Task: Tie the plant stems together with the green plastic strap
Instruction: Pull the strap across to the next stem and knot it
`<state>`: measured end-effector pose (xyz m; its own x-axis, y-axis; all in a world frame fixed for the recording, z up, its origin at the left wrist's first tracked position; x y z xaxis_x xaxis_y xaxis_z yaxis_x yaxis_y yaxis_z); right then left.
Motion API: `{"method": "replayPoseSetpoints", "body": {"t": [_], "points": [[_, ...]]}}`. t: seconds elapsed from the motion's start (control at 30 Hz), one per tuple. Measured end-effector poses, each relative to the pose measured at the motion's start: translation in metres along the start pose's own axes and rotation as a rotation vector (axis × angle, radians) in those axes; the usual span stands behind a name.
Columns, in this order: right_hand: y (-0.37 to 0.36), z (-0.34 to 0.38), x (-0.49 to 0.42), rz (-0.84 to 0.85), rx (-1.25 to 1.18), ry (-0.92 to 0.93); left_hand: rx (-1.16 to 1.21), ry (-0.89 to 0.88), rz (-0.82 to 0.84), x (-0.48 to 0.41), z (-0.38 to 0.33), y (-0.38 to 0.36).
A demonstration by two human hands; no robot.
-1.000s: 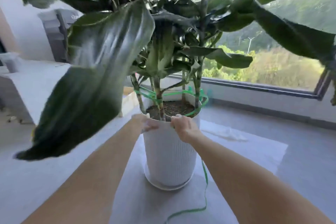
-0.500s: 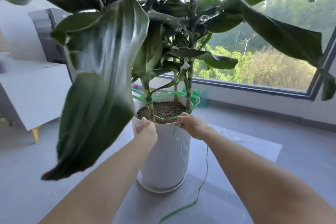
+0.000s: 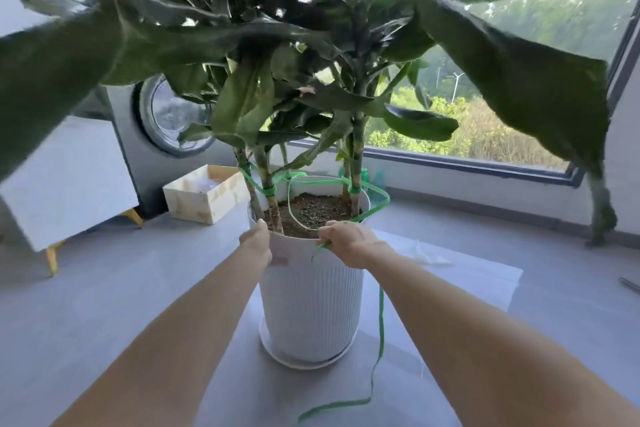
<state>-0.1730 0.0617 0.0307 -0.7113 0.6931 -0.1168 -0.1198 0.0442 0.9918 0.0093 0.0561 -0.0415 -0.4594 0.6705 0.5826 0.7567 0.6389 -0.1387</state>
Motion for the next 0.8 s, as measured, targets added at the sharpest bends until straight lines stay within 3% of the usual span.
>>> {"method": "replayPoseSetpoints", "body": {"t": [0.23,0.43,0.5,0.6,0.67,0.8], "points": [[0.007,0.006,-0.001,0.082,0.016,-0.083,-0.324,0.056,0.141,0.052,-0.017,0.005],[-0.003,-0.006,0.004,0.082,-0.356,-0.248,-0.609,-0.051,0.126,0.052,-0.046,0.021],[-0.002,-0.015,0.009,-0.01,-0.509,-0.342,-0.61,-0.098,0.142,0.056,-0.053,0.022],[0.007,-0.038,0.015,-0.286,-0.71,-0.514,-0.642,-0.183,0.153,0.06,-0.062,0.021],[0.018,-0.048,0.02,-0.387,-0.65,-0.612,-0.685,-0.246,0.175,0.065,-0.067,0.016],[0.029,-0.046,0.02,-0.408,-0.57,-0.641,-0.778,-0.238,0.2,0.071,-0.068,0.015]]}}
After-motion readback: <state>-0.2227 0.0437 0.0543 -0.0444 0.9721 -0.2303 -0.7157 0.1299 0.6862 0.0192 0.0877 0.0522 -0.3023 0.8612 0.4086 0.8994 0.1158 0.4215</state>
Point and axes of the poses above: each hand's wrist, its own x-axis away from the middle knuckle, its own y-axis out of the back of the hand, z = x × y, the point moved 8 cm from there along -x, towards the middle knuckle, and after that the axes turned 12 degrees about y, right-handed, at the moved point
